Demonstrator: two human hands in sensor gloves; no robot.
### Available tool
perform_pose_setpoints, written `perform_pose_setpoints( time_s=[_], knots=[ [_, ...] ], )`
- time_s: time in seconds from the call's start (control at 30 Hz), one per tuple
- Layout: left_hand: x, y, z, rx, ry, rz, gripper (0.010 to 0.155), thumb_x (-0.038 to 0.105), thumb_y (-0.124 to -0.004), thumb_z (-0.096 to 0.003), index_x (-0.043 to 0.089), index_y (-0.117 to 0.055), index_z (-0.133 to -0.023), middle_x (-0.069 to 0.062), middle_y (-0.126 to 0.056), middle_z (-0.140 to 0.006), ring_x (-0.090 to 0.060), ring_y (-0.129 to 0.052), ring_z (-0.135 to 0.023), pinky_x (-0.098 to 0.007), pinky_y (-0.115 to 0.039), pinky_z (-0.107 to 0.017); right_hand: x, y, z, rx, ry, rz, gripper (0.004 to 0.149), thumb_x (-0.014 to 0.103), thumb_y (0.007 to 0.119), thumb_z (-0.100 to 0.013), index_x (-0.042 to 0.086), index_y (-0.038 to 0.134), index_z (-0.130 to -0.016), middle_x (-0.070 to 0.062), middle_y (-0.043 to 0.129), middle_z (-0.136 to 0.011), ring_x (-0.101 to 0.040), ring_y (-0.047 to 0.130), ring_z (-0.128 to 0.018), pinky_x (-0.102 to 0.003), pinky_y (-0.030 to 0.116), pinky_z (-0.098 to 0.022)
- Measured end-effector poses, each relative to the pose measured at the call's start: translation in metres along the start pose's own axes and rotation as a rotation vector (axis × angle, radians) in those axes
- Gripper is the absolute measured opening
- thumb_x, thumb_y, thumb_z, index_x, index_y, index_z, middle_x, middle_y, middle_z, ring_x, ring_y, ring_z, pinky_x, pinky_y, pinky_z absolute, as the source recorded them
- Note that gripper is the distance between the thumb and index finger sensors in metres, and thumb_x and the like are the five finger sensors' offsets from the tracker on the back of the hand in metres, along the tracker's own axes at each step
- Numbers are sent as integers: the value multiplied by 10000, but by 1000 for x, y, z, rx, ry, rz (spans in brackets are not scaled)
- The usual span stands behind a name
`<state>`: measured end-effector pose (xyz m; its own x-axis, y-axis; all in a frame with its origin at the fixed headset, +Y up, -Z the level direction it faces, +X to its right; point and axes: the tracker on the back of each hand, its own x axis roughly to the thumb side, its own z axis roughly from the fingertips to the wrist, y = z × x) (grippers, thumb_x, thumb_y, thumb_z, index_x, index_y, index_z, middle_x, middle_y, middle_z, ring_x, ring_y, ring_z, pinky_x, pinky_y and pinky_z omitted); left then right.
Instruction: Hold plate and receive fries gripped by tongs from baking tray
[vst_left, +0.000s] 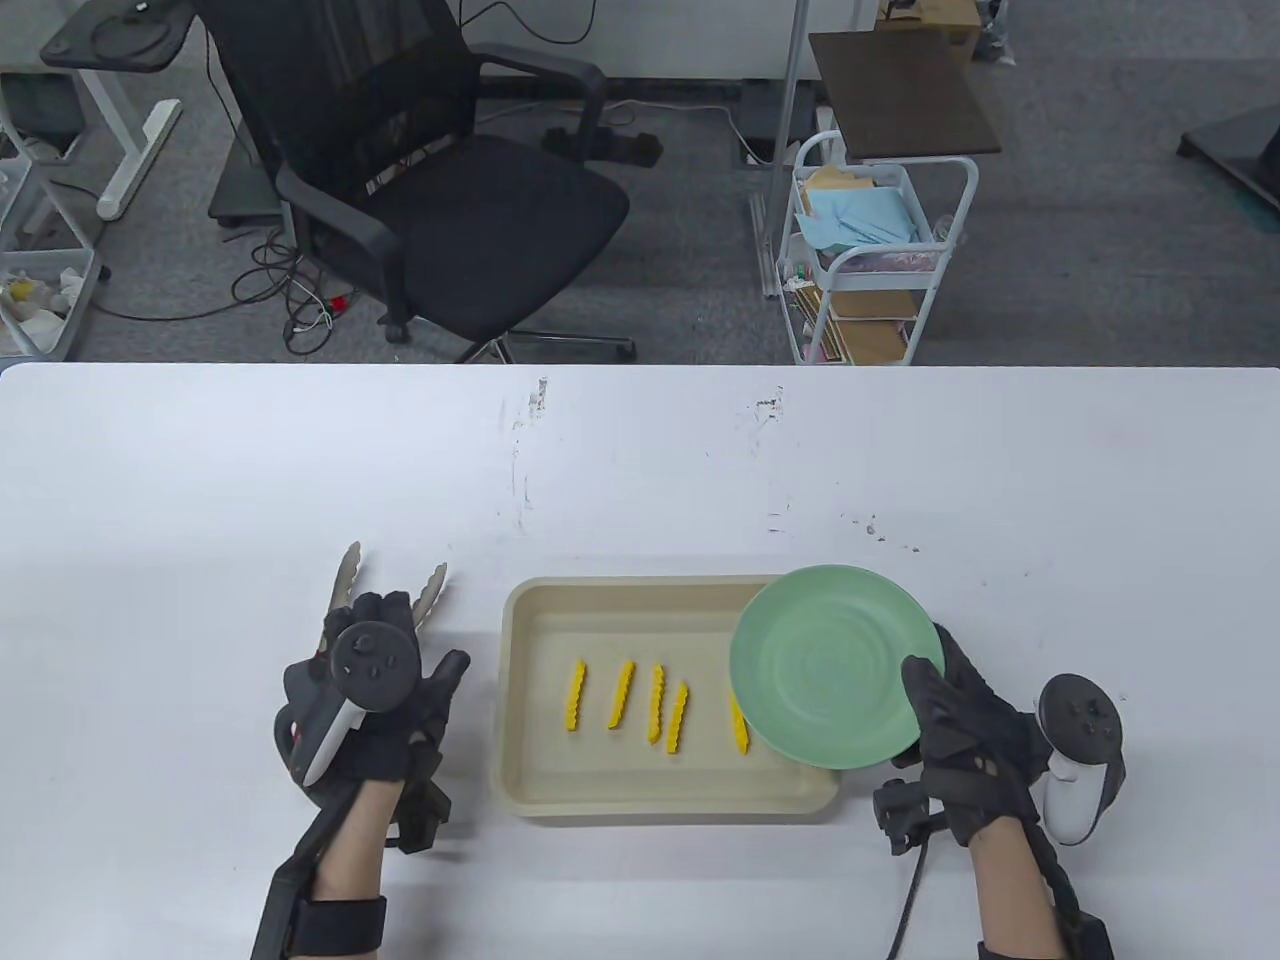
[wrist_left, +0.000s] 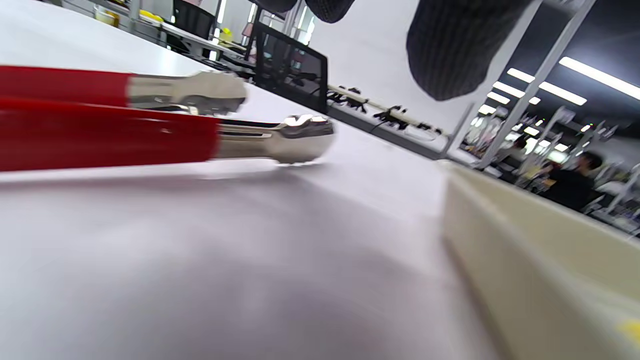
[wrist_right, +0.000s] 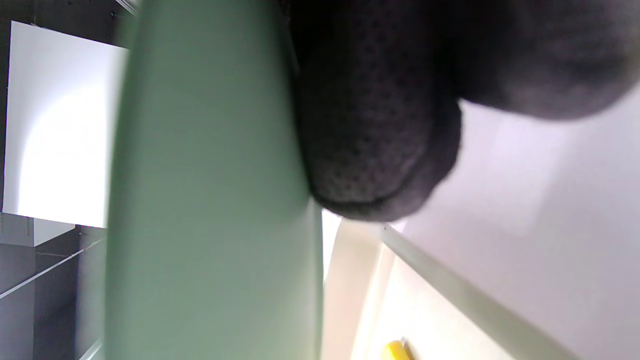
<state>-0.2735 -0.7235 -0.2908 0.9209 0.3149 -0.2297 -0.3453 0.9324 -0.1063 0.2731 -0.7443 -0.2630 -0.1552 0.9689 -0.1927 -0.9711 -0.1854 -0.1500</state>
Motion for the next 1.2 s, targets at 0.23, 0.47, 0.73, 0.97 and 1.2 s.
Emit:
perform_pose_setpoints(
  time_s=[0.23,0.47,0.73,0.97,1.2],
  knots=[
    [-36,-7,-12,-121,176,-132,670,430,-796,-581,108,-475,-1074,-179,-61,-1177,-488,-72,-1068,-716,-181,-714,0,0,0,2,-3,12,601,372,703,-463,115,532,-979,-107,864,-696,-209,1060,-212,-402,889,-174],
    [-47,-18,-13,-144,199,-194,443,355,-741,-608,100,-626,-952,-182,-140,-1183,-483,-97,-1072,-712,-203,-717,0,-1,0,-16,7,22,601,372,704,-464,153,515,-990,-107,859,-706,-222,1058,-227,-411,885,-187],
    [-52,-11,-8,-92,164,-54,373,341,-676,-606,173,-621,-936,-243,-188,-1174,-646,-197,-1018,-778,-301,-683,0,-3,0,-24,9,30,596,373,708,-463,177,515,-993,-106,862,-706,-230,1057,-230,-418,882,-190],
    [-47,8,3,-103,77,188,368,363,-631,-605,252,-570,-950,-366,-317,-1123,-606,-658,-948,-769,-590,-630,0,-4,0,-22,13,20,596,375,707,-464,179,514,-993,-106,861,-707,-231,1056,-233,-419,881,-193],
    [-15,22,23,-110,-176,239,517,415,-574,-613,164,-393,-1027,-336,-506,-1062,-218,-906,-595,-576,-736,-475,0,-4,0,-25,17,15,597,375,708,-464,182,514,-994,-108,860,-708,-235,1055,-235,-422,879,-195]
  ],
)
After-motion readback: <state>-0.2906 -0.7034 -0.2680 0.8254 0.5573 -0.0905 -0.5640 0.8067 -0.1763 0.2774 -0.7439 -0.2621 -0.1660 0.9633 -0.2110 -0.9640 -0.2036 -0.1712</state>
